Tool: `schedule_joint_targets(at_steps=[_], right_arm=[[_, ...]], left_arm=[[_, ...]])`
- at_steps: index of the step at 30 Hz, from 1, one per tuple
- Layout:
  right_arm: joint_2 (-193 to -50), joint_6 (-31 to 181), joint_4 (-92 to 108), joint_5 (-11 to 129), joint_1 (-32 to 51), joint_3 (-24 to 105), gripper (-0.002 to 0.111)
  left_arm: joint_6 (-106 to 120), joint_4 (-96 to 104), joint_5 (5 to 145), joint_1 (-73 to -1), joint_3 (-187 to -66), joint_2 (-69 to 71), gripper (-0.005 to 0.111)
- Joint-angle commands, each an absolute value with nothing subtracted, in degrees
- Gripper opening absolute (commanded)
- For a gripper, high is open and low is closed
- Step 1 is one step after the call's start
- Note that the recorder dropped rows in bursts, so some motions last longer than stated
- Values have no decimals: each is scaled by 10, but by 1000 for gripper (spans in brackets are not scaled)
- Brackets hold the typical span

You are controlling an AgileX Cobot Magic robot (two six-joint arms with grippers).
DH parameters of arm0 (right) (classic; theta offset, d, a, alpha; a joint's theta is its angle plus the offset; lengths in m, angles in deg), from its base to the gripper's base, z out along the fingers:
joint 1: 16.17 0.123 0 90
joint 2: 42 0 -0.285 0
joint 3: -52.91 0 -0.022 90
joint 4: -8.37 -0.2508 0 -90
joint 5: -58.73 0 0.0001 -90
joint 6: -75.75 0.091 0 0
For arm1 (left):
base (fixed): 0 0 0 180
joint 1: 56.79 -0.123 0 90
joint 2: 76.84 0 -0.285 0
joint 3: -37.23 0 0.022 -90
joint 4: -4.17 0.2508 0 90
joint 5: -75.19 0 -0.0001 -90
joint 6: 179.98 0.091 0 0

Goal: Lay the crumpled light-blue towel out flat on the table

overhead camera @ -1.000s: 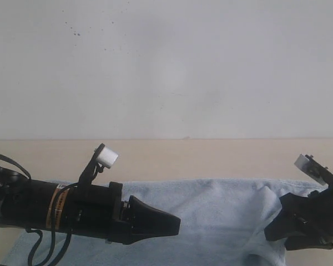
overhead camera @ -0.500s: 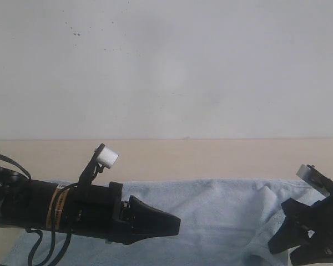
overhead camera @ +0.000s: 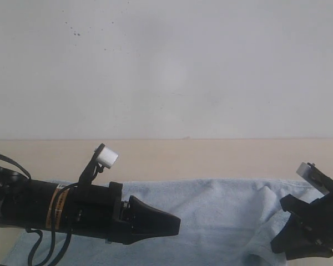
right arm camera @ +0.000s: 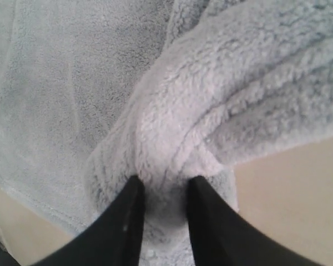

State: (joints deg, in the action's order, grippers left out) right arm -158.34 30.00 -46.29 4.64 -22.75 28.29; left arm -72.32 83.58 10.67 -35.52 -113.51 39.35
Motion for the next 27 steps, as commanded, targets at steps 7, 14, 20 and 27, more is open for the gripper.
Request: schedule_joint_targets(at_steps=[7, 14, 20, 27], right_arm=[[-1582, 293, -478, 6, -230, 285, 0], [-1526, 307, -440, -8, -230, 285, 0], [-1456, 459, -236, 22, -230, 285, 0], [-1423, 717, 84, -20, -230, 284, 0]], left_arm=[[-723, 834, 107, -356, -1138, 394, 4], [-723, 840, 106, -356, -1138, 394, 4], [-723, 840, 106, -356, -1138, 394, 4], [-723, 840, 106, -356, -1138, 394, 4]])
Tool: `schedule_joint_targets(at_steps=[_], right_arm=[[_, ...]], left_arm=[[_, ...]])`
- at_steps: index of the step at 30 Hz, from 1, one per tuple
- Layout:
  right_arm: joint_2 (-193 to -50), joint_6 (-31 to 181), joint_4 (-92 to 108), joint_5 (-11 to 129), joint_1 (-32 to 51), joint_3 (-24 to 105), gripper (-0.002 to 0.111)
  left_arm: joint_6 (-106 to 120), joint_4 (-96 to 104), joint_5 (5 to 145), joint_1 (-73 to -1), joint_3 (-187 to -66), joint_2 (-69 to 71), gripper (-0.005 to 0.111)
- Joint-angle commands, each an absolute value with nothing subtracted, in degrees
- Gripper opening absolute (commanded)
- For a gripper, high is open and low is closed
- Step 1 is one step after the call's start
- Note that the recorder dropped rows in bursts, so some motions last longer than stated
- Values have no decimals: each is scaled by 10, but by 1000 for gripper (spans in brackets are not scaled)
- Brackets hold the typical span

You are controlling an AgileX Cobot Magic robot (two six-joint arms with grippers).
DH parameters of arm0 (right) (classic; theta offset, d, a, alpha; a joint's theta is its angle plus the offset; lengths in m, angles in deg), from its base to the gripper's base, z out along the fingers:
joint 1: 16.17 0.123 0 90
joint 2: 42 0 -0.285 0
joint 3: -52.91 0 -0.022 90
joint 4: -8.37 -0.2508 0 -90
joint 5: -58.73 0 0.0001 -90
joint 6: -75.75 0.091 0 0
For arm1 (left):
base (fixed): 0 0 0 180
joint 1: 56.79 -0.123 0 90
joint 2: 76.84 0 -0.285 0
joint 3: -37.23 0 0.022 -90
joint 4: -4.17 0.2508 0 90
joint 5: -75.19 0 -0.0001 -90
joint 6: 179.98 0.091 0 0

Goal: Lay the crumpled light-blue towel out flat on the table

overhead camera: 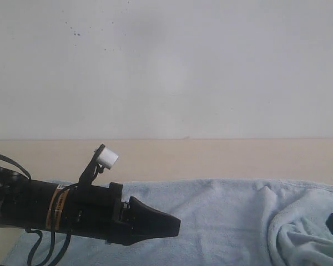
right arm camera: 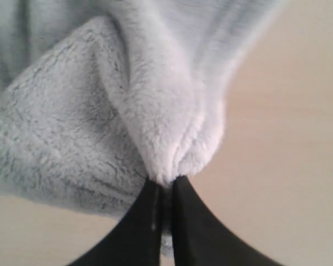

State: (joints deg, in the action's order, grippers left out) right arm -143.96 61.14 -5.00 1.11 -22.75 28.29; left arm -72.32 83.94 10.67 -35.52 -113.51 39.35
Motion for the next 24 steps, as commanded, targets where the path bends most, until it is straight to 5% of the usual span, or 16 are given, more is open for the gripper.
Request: schedule_joint_targets(at_steps=[1, 12, 24], right_arm=[[-1423, 725, 101, -36, -230, 284, 0], [-1423, 693, 79, -111, -230, 284, 0], [-1423, 852, 305, -100, -230, 284, 0]], left_arm=[[-723, 840, 106, -356, -1138, 394, 4], [-723, 840, 106, -356, -1138, 394, 4], [-723, 832, 87, -356, -1138, 394, 4]])
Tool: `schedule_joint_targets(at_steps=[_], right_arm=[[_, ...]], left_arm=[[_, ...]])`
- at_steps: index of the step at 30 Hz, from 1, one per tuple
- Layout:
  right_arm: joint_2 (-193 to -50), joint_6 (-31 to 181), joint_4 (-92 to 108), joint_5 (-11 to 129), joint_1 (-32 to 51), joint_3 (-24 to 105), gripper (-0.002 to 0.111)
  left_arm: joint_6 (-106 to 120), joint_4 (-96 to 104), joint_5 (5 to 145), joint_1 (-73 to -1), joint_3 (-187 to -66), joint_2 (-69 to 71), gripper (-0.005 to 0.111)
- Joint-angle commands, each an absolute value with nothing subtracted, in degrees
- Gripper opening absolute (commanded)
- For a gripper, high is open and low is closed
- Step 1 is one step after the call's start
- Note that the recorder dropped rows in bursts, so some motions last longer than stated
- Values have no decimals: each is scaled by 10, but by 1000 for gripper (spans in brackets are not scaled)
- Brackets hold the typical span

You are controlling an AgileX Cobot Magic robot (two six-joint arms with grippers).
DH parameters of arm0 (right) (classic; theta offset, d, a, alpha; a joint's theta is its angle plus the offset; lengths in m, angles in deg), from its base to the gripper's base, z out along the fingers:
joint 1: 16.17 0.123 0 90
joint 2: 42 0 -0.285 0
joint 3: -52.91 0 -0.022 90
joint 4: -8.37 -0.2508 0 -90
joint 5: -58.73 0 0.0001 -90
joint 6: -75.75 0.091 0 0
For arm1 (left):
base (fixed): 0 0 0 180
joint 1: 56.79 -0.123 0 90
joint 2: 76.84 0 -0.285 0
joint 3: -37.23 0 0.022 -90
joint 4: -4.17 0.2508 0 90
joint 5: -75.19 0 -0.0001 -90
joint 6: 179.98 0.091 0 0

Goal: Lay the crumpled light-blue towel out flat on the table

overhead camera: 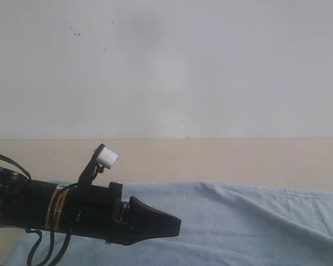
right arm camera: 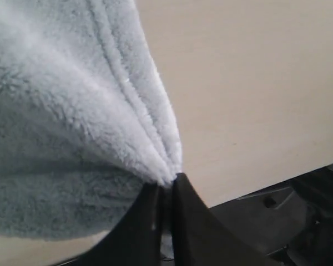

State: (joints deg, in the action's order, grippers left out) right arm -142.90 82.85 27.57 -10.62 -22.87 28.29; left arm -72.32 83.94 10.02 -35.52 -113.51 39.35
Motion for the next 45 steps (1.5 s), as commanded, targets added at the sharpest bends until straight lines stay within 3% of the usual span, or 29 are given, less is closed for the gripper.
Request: schedule_joint_targets(at_steps=[1, 5, 11, 14, 23, 25, 26, 27, 35, 45], right_arm=[[-1423, 841, 291, -98, -230, 284, 0], [-1424, 790, 236, -98, -230, 284, 6], [-1424, 782, 245, -102, -230, 284, 48], [-1424, 815, 270, -78, -230, 285, 56], [-1424, 872, 272, 45, -230, 394, 51], [-1425, 871, 253, 135, -230, 397, 30], [-1443, 867, 243, 185, -230, 397, 7], [-1456, 859, 235, 205, -230, 397, 0], [-1640, 802, 163, 346, -230, 397, 1], [-1703, 792, 164, 464, -230, 398, 1]], left_arm=[[-723, 828, 87, -356, -1138, 394, 4], [-723, 826, 87, -356, -1138, 394, 4], [-723, 826, 87, -356, -1138, 394, 4], [-723, 826, 87, -356, -1138, 394, 4], [-723, 802, 92, -356, -1138, 394, 4], [-723, 796, 92, -356, -1138, 394, 4], [-723, 796, 93, -356, -1138, 394, 4], [-723, 796, 94, -356, -1138, 394, 4], [-723, 797, 106, -356, -1138, 394, 4], [-725, 797, 108, -356, -1138, 394, 4]])
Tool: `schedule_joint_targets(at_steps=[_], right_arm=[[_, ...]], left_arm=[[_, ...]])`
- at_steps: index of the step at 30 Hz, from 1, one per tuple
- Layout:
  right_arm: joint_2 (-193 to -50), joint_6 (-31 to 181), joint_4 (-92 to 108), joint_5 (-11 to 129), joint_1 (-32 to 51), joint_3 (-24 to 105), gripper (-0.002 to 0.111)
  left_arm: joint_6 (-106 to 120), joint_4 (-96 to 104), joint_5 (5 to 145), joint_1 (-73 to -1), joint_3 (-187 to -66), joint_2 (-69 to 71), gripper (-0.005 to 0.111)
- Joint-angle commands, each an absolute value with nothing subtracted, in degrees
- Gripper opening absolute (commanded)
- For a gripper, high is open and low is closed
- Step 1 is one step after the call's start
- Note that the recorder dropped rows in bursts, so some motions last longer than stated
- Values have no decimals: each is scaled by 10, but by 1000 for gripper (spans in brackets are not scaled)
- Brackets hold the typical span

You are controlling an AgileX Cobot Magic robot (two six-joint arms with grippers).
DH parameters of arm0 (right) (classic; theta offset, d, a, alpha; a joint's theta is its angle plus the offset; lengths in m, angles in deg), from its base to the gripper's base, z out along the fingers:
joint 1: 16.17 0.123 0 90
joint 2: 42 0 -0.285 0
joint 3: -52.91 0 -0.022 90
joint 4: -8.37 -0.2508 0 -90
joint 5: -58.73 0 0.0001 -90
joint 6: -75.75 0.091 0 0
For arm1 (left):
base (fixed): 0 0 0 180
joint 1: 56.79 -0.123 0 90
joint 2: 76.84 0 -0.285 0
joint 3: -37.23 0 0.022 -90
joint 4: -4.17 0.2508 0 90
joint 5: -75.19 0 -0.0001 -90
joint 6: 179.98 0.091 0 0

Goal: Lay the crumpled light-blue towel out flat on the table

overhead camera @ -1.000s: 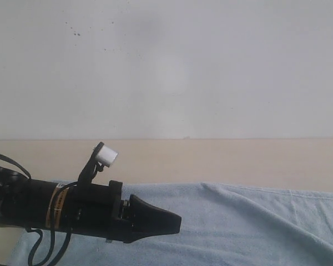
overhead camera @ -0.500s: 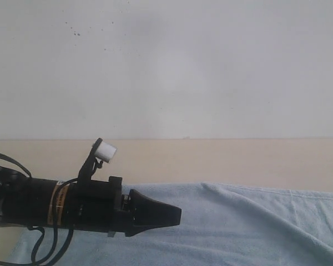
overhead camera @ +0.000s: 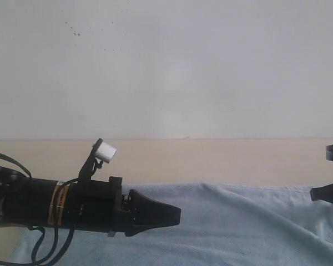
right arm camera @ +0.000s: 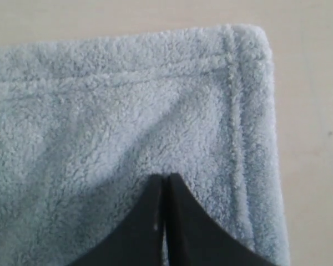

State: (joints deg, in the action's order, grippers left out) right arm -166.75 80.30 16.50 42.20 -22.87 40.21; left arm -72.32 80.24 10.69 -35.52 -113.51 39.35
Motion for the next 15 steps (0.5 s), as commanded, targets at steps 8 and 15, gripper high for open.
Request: schedule_joint_targets(at_steps=[8, 15], right_arm=[[-1716, 750, 164, 560, -231, 398, 1], [-1627, 752, 164, 524, -236, 398, 1]], left_arm=[[-726, 797, 108, -356, -1138, 394, 4], [-722, 797, 108, -364, -1138, 394, 4]])
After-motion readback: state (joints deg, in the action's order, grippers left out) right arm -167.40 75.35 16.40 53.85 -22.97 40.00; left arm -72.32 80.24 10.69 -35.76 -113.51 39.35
